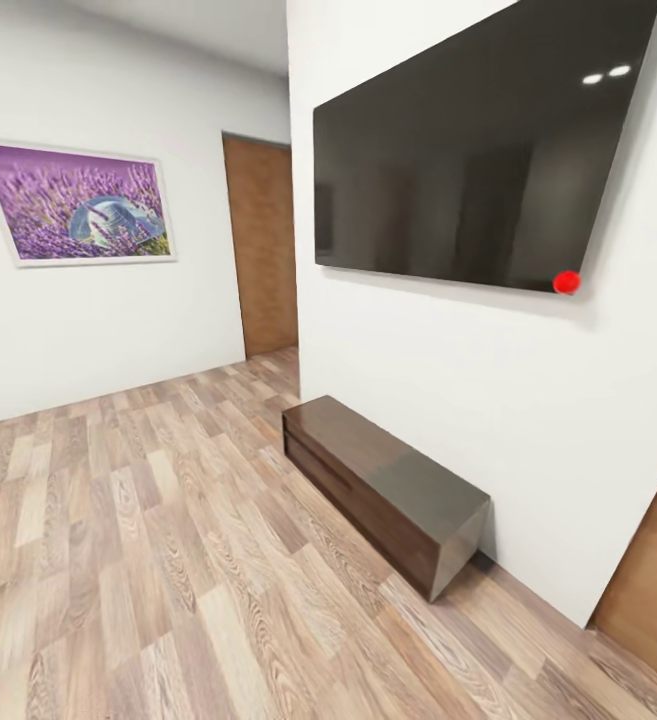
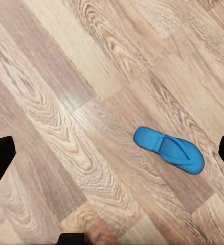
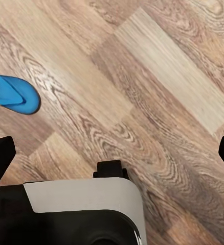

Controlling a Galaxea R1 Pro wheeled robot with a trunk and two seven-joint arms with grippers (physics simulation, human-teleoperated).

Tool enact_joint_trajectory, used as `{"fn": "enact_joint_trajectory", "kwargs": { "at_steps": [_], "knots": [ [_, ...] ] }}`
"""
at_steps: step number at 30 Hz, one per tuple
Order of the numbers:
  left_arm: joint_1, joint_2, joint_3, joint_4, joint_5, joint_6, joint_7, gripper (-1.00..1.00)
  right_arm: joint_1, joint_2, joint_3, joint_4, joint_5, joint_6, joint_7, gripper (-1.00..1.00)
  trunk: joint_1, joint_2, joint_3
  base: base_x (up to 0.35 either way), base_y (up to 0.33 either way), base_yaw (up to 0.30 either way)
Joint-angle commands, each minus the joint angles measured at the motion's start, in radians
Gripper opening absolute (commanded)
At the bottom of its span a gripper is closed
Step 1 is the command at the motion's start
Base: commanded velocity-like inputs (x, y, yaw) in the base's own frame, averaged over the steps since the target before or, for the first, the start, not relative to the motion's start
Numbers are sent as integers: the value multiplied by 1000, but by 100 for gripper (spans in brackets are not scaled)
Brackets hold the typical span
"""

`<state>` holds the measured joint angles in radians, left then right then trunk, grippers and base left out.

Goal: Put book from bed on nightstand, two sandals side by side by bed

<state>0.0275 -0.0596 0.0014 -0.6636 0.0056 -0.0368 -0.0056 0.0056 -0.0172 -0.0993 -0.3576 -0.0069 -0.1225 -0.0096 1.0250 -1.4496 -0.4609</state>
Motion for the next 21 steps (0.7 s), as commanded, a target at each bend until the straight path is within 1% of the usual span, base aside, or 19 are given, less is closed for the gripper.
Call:
{"fn": "enact_joint_trajectory", "kwargs": {
  "at_steps": [1, 21],
  "knots": [
    [0, 0, 0, -1, 0, -2, -1, 100, 1, 0, -2, -1, -1, -2, -1, 100, 0, 0, -1, 0, 0, 284],
    [0, 0, 0, -1, 0, -2, -1, 100, 1, 0, -2, -1, -1, -2, 0, 100, 0, 0, -1, 0, 0, 284]
  ]
}}
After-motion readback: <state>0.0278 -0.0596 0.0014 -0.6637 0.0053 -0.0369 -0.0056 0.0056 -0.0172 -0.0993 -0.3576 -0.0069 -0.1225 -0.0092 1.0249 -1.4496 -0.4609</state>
